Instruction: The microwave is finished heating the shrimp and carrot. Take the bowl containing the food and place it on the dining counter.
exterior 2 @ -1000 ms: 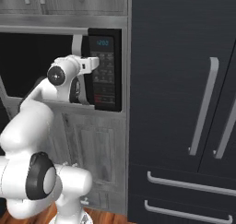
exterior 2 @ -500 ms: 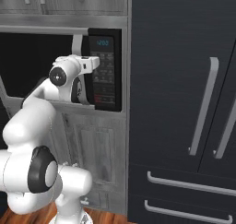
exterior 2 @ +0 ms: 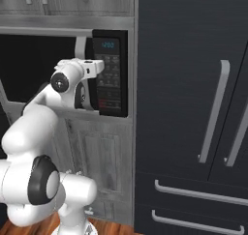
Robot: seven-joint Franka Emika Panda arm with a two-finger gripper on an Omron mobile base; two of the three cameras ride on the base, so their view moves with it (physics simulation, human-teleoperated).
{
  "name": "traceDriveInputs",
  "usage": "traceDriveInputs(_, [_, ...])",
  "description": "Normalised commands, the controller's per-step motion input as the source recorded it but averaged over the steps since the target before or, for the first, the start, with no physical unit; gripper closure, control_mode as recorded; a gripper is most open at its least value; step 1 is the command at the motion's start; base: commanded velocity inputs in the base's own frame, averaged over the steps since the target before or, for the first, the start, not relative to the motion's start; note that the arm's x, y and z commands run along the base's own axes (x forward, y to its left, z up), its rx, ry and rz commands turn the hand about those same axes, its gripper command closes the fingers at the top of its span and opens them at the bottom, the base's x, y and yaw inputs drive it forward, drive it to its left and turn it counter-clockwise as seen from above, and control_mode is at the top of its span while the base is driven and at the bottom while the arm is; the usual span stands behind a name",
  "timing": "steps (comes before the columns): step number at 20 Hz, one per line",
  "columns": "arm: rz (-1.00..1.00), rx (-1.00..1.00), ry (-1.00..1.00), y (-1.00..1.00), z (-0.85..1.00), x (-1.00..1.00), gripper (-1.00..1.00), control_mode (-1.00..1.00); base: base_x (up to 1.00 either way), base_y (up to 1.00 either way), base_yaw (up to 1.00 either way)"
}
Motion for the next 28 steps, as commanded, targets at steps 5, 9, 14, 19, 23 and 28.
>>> traceDriveInputs(5, [0.0, 0.0, 0.0, 0.03, 0.04, -0.3, 1.0, -1.0, 0.0, 0.0, 0.0])
traceDriveInputs(9, [0.0, 0.0, 0.06, 0.14, 0.18, -0.63, 1.0, -1.0, 0.0, 0.0, 0.0])
traceDriveInputs(14, [0.0, 0.0, 0.1, 0.25, 0.27, -0.92, 1.0, -1.0, 0.0, 0.0, 0.0])
traceDriveInputs(19, [0.0, 0.0, 0.07, 0.37, 0.36, -1.0, 1.0, -1.0, 0.0, 0.0, 0.0])
traceDriveInputs(23, [0.0, 0.0, 0.05, 0.42, 0.32, -1.0, 1.0, -1.0, 0.0, 0.0, 0.0])
traceDriveInputs(28, [0.0, 0.0, 0.05, 0.5, 0.25, -1.0, 1.0, -1.0, 0.0, 0.0, 0.0])
